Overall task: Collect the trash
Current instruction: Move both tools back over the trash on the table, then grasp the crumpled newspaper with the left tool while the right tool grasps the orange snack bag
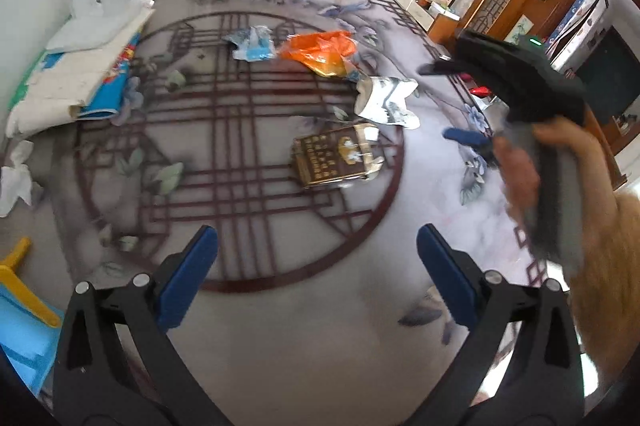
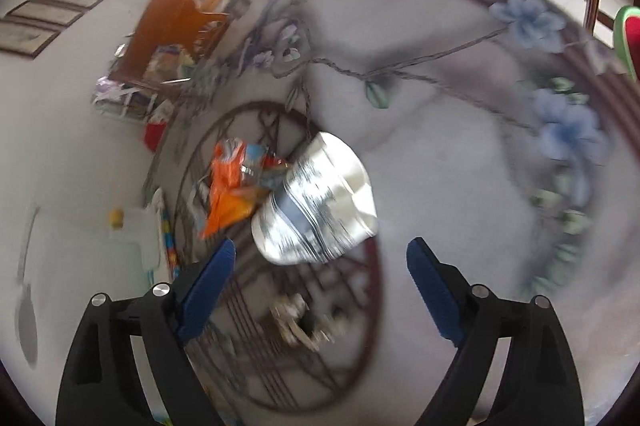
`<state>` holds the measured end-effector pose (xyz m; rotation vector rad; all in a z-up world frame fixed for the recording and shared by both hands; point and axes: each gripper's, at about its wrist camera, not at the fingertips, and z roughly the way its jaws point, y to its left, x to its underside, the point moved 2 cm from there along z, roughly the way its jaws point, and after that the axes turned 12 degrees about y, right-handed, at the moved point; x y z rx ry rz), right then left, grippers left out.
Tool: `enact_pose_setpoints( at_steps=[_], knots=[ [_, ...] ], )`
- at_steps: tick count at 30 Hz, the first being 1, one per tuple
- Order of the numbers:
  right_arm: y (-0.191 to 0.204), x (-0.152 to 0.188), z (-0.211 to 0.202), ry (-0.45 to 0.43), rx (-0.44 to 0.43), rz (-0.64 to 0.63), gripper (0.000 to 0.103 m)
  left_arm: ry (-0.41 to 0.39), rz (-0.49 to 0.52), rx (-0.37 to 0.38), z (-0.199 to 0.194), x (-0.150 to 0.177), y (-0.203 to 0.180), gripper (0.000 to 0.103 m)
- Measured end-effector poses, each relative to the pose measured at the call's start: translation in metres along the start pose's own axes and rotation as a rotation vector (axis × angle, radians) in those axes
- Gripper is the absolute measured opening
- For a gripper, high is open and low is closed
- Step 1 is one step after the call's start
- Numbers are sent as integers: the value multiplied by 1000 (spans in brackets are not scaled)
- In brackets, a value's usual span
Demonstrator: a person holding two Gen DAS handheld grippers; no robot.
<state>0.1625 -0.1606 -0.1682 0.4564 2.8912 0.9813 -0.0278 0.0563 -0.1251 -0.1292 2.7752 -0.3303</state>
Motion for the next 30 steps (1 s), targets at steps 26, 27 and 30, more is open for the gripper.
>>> enact_pose_setpoints(
  at_steps=[26,27,30],
  knots=[
    [-9,57,-20,-2,142,-239,48,-90,-246,-30,53,-175,83,97],
    [-11,65,-24,-9,154,-260,49,-80,-251,-39,61,-185,86,97],
    [-14,78,-33,-33,180,-293,54,-35,-273,-43,88,-209,92,86]
  ],
)
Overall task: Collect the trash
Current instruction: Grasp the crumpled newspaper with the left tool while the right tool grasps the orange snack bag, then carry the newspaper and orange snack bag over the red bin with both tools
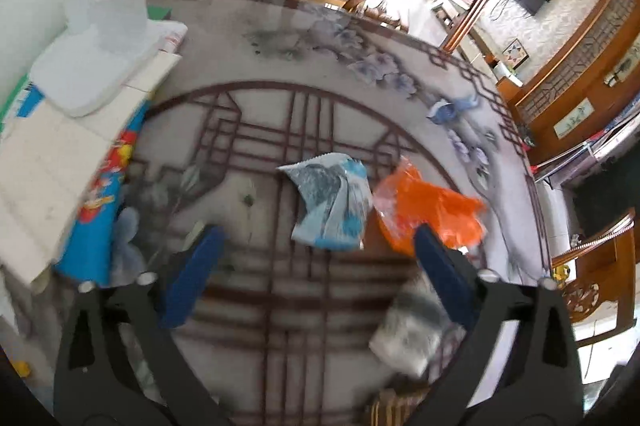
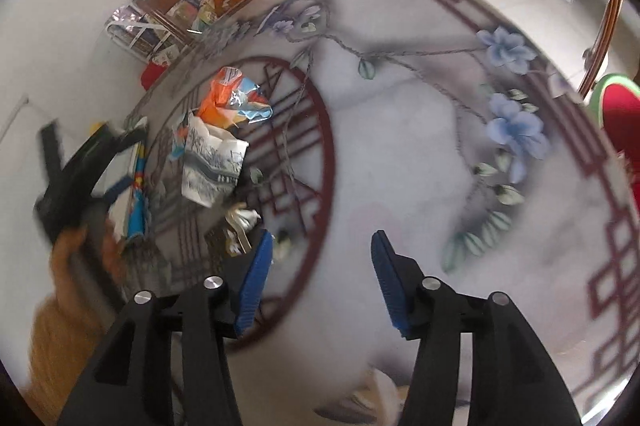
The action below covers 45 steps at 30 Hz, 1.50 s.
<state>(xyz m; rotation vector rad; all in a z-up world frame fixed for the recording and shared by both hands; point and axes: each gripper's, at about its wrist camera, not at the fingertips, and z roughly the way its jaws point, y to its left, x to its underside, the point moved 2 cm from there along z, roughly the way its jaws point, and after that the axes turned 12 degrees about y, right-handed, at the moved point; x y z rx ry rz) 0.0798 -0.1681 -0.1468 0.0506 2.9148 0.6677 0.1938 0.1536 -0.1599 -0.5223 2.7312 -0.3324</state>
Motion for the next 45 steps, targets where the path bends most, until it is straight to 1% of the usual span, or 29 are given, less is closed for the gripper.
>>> enact_pose_setpoints(
  at_steps=[1,3,4,5,6,7,8,9,10,11,12,15,16,17,19,20,21,23,25,27,30,31,33,34,36,37,39,42,45],
  knots=[
    [-2,4,-3,-6,5,-5,55,14,-1,-8,7,-3,-1,82],
    [-5,5,-6,-12,8,-4,55,36,7,-23,21,-11,-5,80],
    [-7,4,-7,-14,11,-2,55,47,18,-41,29,-15,-7,77],
    [-8,2,-7,-16,14,-2,55,53,26,-54,34,-17,-9,72],
    [-9,-1,-7,-18,21,-4,55,60,34,-63,38,-19,-10,66],
    [-9,-3,-8,-19,24,-5,55,79,48,-66,45,-21,-10,41],
    [-8,-7,-8,-21,22,-8,55,103,59,-67,49,-22,-10,32],
    [-7,-11,-7,-20,20,-14,55,105,65,-59,47,-20,-10,31],
    [-5,-15,-6,-19,19,-22,55,103,64,-49,44,-17,-9,27],
    [-1,-21,-5,-19,18,-38,55,98,62,-29,38,-12,-7,26],
    [3,-27,-4,-20,18,-56,55,88,57,-19,34,-9,-5,26],
    [25,-60,6,-10,13,-121,64,44,33,13,10,13,2,26],
    [33,-71,11,-8,9,-140,64,35,24,24,2,25,5,26],
    [40,-80,14,-7,7,-157,64,32,21,28,-3,32,7,26],
    [58,-104,26,-3,9,-211,71,29,22,33,-13,48,9,26],
    [68,-115,34,8,16,-230,73,26,23,32,-16,53,9,26],
    [78,-130,44,22,16,-244,75,22,29,29,-21,60,9,26],
    [91,-147,58,45,5,-254,80,11,38,22,-27,65,6,26],
    [103,-163,77,74,23,-275,82,3,51,20,-31,66,3,26],
    [115,-173,98,101,83,-312,82,-3,76,16,-35,67,-2,26],
    [122,-178,118,121,109,-348,80,-18,93,7,-37,64,-7,26],
    [123,-178,121,129,107,-351,76,-21,92,7,-38,64,-6,26],
    [124,-177,129,149,99,-350,73,-26,87,10,-40,62,-7,26],
    [123,-176,128,140,86,-352,69,-27,87,9,-40,62,-7,26],
    [125,-174,126,140,84,-370,56,-32,91,6,-42,62,-8,26],
    [125,-171,124,140,88,-378,54,-32,91,7,-43,62,-9,26],
    [125,-167,116,117,83,-377,52,-32,93,7,-44,65,-11,26],
    [118,-159,94,74,47,-351,51,-37,107,8,-50,70,-16,26],
    [107,-141,60,25,11,-331,51,-47,128,13,-59,76,-22,26]
  ],
)
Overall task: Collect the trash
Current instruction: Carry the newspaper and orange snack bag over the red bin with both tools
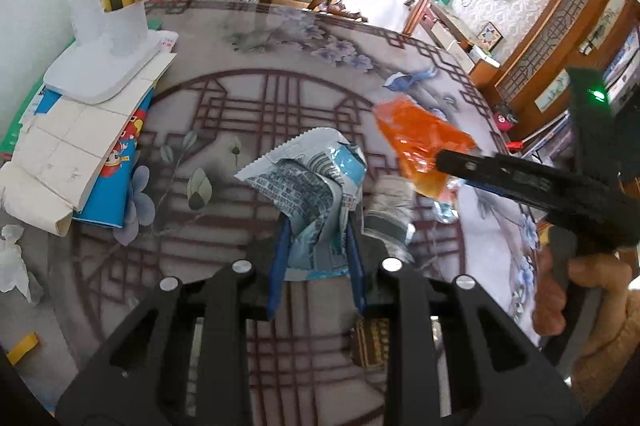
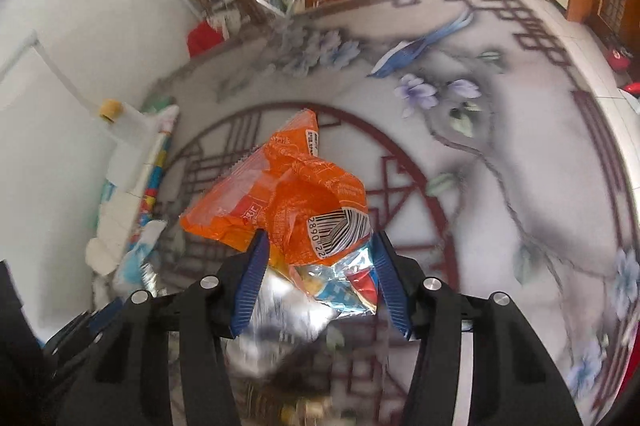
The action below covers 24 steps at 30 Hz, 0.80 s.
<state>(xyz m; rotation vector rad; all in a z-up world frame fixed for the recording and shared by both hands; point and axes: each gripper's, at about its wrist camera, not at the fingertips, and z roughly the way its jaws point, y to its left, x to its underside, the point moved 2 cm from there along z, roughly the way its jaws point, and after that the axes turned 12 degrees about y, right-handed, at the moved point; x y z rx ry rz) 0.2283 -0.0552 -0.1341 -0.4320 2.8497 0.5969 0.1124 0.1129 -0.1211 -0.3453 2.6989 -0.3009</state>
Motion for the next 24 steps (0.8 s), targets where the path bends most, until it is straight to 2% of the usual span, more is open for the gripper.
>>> enact_pose_setpoints(
  at_steps=[8,12,16,24],
  knots=[
    [-19,82,-63,-77,10,27,52,-37,80,18,-27,18,-30,26],
    [-24,124,-81,-108,39,60,52,-48,122,27,-38,30,-47,26],
    [-27,157,-90,-146,20,140,52,-49,155,40,-43,41,-61,26],
    [-38,174,-108,-196,43,200,52,-67,192,62,-56,57,-77,27]
  ],
)
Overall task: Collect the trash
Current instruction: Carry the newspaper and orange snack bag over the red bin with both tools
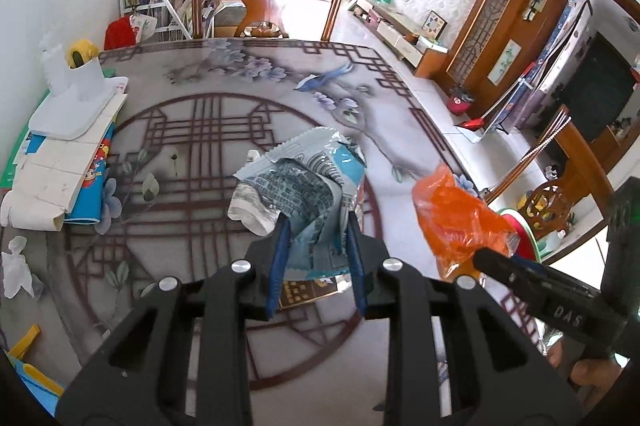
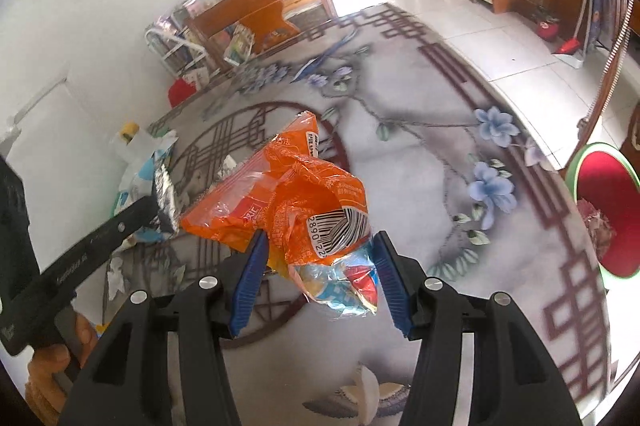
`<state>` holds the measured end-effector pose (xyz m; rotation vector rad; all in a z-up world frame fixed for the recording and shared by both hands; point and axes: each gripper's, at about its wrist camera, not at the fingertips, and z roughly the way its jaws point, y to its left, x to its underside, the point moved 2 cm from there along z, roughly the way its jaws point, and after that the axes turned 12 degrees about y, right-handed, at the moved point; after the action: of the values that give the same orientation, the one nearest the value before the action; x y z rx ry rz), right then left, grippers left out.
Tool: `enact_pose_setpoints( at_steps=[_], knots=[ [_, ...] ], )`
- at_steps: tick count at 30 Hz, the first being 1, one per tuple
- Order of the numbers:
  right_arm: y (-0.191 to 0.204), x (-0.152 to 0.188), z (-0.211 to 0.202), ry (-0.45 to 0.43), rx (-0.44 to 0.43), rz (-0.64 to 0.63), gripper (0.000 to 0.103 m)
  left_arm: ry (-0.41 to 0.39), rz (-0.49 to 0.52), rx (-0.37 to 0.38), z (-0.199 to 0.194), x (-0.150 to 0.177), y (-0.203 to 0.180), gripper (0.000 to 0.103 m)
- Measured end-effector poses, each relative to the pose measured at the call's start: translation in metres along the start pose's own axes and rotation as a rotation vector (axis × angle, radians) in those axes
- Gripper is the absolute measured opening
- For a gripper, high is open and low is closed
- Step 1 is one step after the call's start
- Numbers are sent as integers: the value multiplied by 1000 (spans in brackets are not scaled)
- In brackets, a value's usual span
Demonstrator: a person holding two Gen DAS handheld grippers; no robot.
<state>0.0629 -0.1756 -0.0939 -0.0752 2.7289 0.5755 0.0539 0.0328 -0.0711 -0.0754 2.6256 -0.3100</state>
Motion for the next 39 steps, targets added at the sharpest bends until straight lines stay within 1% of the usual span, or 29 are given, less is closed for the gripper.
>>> enact_pose_setpoints(
  at_steps=[13,18,24,28,33,39],
  knots=[
    [-30,11,-17,-28,12,85,53,-11,23,-1,-9,9,-13,27],
    [-42,14,-20,-27,16,111,53,-7,43,-2,-6,5,-21,27],
    [-61,15,-28,-38,25,139,53,-5,68,2,0,0,-39,27],
    [-79,14,-35,-50,23,172,53,-2,91,4,6,-5,-56,27],
    [-102,10,-48,-61,40,184,53,30,110,26,23,-8,-84,27],
    [-150,6,-71,-94,69,245,53,64,162,73,45,-12,-133,27]
  ],
)
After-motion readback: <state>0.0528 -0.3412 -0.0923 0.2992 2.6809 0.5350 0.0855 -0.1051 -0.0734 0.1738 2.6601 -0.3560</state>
